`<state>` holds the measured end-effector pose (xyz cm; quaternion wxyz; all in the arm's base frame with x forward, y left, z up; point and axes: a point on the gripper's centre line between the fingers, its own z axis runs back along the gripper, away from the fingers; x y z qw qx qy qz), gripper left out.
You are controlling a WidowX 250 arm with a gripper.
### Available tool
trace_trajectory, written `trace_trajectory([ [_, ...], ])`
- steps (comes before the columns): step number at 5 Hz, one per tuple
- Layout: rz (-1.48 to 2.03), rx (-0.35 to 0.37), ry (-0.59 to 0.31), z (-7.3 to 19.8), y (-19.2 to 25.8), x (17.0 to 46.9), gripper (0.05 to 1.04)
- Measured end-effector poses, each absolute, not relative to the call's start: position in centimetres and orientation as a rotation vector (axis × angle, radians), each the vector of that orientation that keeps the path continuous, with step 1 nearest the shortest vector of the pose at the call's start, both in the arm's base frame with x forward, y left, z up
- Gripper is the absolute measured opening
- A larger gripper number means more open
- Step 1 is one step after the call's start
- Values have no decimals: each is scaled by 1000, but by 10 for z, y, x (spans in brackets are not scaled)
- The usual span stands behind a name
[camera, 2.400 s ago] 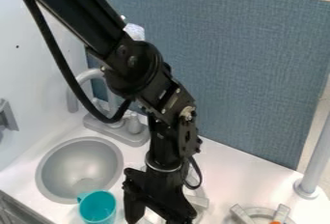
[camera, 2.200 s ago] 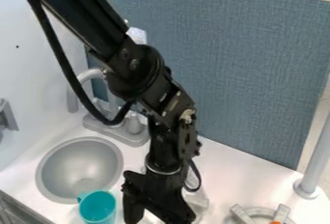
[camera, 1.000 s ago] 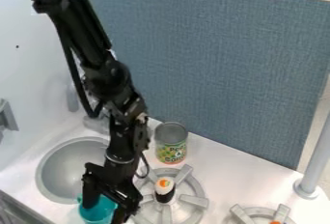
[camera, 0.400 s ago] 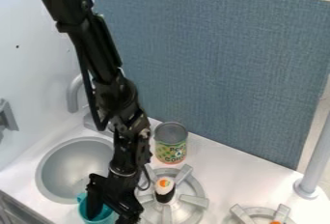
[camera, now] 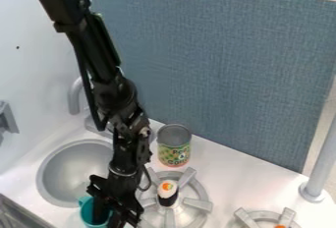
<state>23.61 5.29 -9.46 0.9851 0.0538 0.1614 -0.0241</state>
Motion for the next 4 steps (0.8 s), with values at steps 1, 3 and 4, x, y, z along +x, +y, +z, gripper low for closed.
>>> trace_trajectory([
  [1,-64,122,353,-92,48,233,179],
  [3,-188,205,286,-68,6,230,100],
  [4,-244,276,259,-50,-29,205,101],
])
